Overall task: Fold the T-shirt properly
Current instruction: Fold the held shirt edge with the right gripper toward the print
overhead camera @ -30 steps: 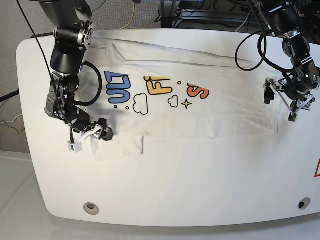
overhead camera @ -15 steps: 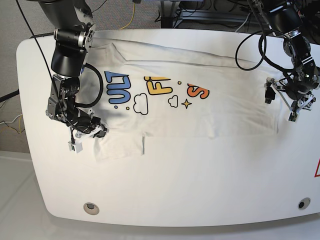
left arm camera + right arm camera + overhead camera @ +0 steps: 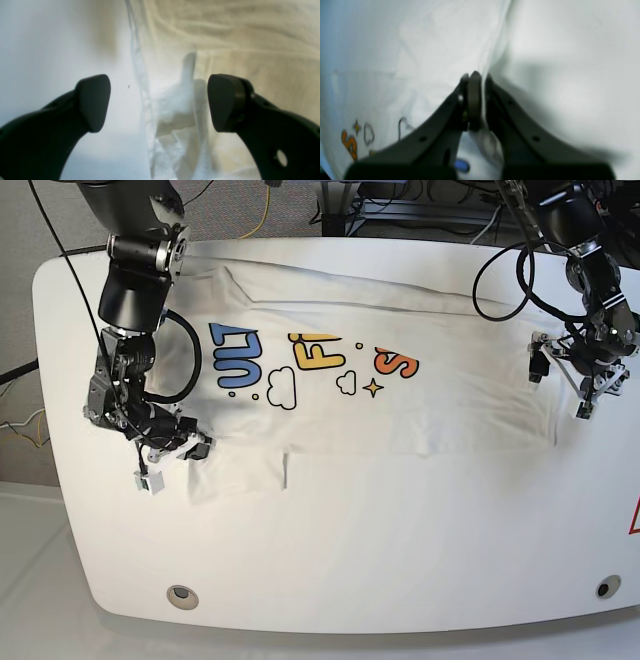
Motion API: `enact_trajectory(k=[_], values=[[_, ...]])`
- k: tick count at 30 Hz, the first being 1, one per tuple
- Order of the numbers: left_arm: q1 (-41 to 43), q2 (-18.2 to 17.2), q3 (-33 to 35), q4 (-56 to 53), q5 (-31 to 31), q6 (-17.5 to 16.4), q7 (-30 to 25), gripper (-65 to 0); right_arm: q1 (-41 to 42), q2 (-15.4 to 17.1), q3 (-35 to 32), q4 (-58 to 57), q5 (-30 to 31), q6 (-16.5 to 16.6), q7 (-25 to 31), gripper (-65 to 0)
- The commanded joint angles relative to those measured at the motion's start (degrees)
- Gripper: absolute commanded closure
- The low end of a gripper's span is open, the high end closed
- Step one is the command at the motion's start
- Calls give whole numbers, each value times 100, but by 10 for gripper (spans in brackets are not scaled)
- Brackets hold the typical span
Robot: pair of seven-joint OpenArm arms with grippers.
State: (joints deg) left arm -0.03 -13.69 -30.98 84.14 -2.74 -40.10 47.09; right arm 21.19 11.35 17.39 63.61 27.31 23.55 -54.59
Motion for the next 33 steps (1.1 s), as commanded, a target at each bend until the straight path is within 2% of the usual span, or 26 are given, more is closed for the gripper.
enact_trajectory(k=[1,2,8,18,24,26,33], values=[[-137,-85,-34,-56,-53,10,-63,-578,-289,-79,-20,1095,100,128,-639,0],[-142,-81,-46,-116,-49,10,-56,-578,-523,-160,-24,1678,116,170,-1080,0],[-140,-92,-48,-147,-50,10,-87,-580,-1050,-393,-72,2738,164,150,-1563,0],[-103,-96,-40,-69,-64,10,-238,-583,-1093,-376,-72,2840,197,96,-1621,0],[-93,-75,-58,-40,-73,10,-188,-584,-1121,-245,-9,2771,413,78,-1527,0],[-60,-66,-46,-67,-95,10,-118,-583,-1126,-110,27,2600,674,113,-1406,0],[-40,-56,-37,-46,-99,10,-120,-583,-1172,-70,-107,2466,696,115,-1400,0]])
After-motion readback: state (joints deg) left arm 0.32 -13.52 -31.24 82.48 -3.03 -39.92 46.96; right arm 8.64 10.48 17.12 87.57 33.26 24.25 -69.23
